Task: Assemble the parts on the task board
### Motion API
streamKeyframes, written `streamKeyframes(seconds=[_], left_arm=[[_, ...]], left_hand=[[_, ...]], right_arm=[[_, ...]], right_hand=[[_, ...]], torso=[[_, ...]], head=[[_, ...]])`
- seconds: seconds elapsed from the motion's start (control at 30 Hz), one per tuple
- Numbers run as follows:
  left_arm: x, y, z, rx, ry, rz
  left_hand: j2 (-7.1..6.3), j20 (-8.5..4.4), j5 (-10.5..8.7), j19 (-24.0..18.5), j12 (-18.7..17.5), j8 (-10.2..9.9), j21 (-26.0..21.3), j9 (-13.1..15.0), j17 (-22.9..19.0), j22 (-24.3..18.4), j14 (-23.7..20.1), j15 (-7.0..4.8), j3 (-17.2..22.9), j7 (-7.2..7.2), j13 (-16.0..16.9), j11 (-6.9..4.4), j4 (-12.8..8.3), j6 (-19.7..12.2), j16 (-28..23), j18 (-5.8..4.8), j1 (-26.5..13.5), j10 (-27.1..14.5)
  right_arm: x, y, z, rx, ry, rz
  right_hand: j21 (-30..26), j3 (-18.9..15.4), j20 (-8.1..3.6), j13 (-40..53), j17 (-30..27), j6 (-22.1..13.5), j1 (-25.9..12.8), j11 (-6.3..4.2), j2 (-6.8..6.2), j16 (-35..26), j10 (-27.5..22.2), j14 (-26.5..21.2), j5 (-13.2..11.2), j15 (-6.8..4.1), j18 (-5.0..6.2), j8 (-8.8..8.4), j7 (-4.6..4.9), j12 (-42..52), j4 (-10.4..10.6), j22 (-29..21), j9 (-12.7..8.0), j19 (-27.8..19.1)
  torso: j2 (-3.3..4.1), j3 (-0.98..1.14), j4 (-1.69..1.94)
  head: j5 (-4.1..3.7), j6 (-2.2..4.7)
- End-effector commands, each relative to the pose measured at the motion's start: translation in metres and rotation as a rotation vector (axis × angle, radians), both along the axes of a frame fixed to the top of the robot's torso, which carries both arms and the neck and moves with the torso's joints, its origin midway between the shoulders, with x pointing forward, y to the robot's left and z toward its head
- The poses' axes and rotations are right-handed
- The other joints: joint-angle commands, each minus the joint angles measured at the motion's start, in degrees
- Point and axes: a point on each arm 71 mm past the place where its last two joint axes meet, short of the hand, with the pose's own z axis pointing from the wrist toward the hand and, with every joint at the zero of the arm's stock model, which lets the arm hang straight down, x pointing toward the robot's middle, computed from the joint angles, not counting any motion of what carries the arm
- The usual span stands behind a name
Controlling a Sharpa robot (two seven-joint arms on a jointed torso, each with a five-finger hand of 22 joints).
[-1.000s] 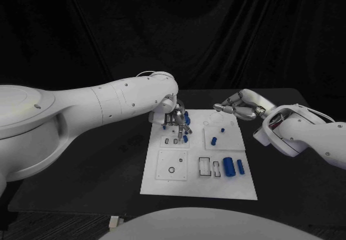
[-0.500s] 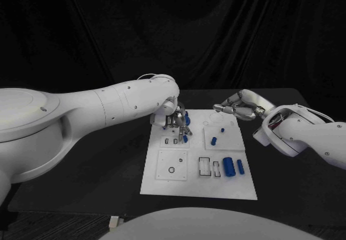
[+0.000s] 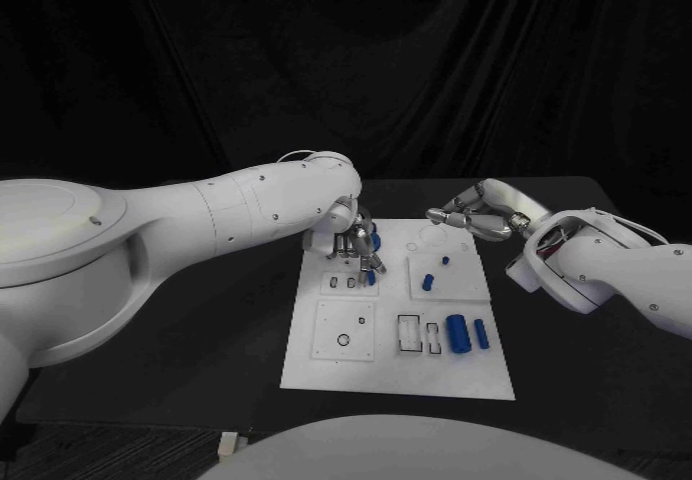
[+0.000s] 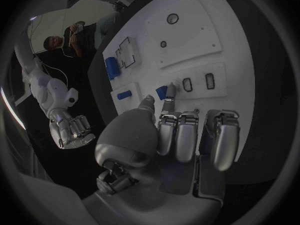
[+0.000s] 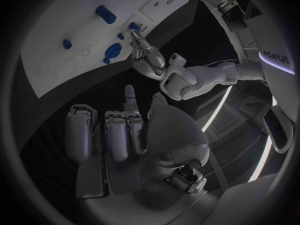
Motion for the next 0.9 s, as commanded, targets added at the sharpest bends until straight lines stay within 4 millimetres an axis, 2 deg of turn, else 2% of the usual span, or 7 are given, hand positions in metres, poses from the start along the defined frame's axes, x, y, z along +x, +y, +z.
streamKeyframes(seconds=[0.03, 0.5, 0.9], left_arm=[[-0.0015, -0.0026, -0.0012, -0.009, 0.013, -0.007], [-0.0017, -0.0017, -0.0038, -0.004, 0.021, -0.006], [-0.0027, -0.0025, -0.0046, -0.002, 0.027, -0.012]], left_hand=[[-0.43, 0.42, -0.34, 3.18, -0.09, -0.29, -0.3, -0.05, 15.07, 11.95, 5.96, 0.25, 0.48, 0.05, 14.95, 0.29, -0.06, -0.15, 0.15, 0.48, 0.36, 5.98], [-0.91, 0.38, 0.34, 3.1, -0.09, -0.32, -0.41, -0.13, 15.07, 11.86, 5.96, 0.14, 2.46, -0.13, 14.95, 0.13, -1.53, 0.0, 0.15, 0.52, 1.13, 5.98], [-2.41, 0.17, 0.5, 3.14, -0.09, -0.38, -0.49, -0.27, 15.07, 11.89, 5.96, -0.08, 5.74, -0.34, 14.95, -0.06, -4.4, 0.07, 0.15, 0.52, 2.87, 5.98]], right_arm=[[-0.0004, -0.0001, -0.0018, -0.006, 0.012, -0.004], [-0.0003, -0.0008, -0.0019, -0.006, 0.012, -0.003], [-0.0002, -0.0001, -0.0024, -0.006, 0.013, 0.0]], right_hand=[[-0.24, -0.35, 0.42, 15.09, 15.09, -0.45, 0.69, 0.51, -0.01, 0.17, 5.98, 6.01, 0.19, 0.27, 0.73, -0.3, 0.02, 0.2, 0.11, 12.32, -0.07, 1.2], [-0.49, -0.42, 0.43, 15.09, 15.09, -0.43, 0.75, 0.53, 0.02, 0.17, 5.98, 6.01, 0.17, 0.28, 0.8, -0.29, 0.03, 0.2, 0.11, 12.23, -0.07, 1.04], [-0.57, -0.47, 0.44, 15.09, 15.09, -0.42, 0.8, 0.54, -0.01, 0.17, 5.98, 6.01, 0.15, 0.29, 0.81, -0.29, 0.03, 0.2, 0.09, 12.21, -0.07, 1.0]], torso=[[-0.01, 0.0, 0.0], [-0.01, 0.01, 0.0], [-0.02, 0.02, 0.02]], head=[[0.0, -0.01], [-0.03, -0.01], [0.25, -0.01]])
